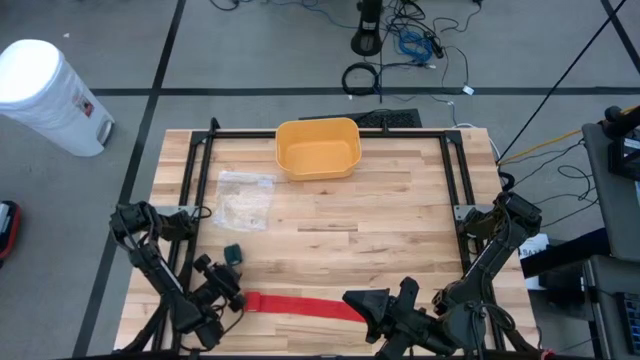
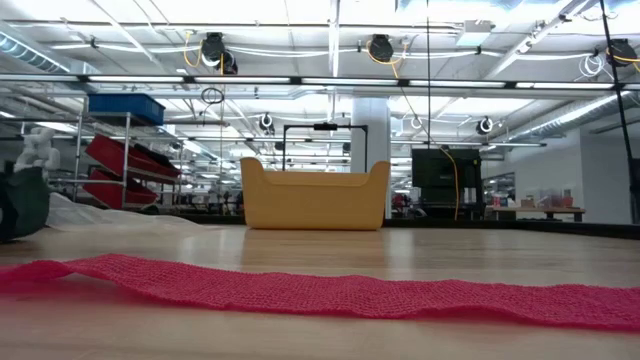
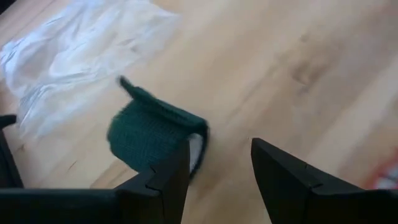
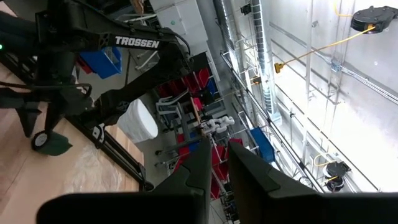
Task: Roll bandage
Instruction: Roll the green bandage
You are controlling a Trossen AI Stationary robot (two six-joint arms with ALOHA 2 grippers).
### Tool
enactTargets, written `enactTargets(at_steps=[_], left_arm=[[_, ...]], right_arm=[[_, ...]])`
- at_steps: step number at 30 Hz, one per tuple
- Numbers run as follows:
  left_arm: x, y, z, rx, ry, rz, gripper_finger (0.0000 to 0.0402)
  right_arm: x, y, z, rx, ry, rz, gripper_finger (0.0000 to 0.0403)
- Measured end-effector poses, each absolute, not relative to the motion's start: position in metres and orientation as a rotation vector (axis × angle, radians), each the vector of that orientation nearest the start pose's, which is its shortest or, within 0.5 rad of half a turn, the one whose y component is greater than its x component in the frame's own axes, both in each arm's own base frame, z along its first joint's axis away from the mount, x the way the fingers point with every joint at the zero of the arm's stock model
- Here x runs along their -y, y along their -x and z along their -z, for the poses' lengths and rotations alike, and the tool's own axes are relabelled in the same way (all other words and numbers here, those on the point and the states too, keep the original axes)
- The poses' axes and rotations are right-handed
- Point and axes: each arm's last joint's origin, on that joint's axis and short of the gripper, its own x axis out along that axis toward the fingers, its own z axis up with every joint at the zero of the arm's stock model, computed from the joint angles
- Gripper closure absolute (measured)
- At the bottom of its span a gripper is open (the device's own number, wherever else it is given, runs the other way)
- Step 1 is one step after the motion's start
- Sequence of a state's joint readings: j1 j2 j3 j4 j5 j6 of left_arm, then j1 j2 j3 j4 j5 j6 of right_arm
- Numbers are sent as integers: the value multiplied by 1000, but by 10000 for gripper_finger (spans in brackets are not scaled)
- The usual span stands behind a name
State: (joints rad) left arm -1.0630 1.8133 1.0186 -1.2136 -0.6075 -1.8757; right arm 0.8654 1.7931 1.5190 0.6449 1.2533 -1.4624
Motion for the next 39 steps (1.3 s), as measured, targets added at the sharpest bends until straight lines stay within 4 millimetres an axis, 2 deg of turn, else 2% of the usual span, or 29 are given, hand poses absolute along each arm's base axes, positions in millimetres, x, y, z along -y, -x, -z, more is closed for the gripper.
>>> enactTargets(at_steps=[8,15,21,27,34,39], left_arm=[[229,-146,-155,-982,33,-724,223],[228,-146,-144,-1000,-95,-754,223],[226,-145,-131,-1100,-259,-750,220],[223,-148,-127,-1125,-303,-780,189],[221,-152,-130,-1133,-304,-802,164],[226,-155,-145,-1137,-332,-815,164]], right_arm=[[-288,-281,-380,-128,1110,430,362],[-288,-282,-380,-128,1110,430,362],[-288,-282,-380,-131,1115,429,362],[-288,-282,-379,-132,1116,428,362],[-288,-282,-379,-132,1114,427,362],[-288,-282,-379,-133,1113,429,362]])
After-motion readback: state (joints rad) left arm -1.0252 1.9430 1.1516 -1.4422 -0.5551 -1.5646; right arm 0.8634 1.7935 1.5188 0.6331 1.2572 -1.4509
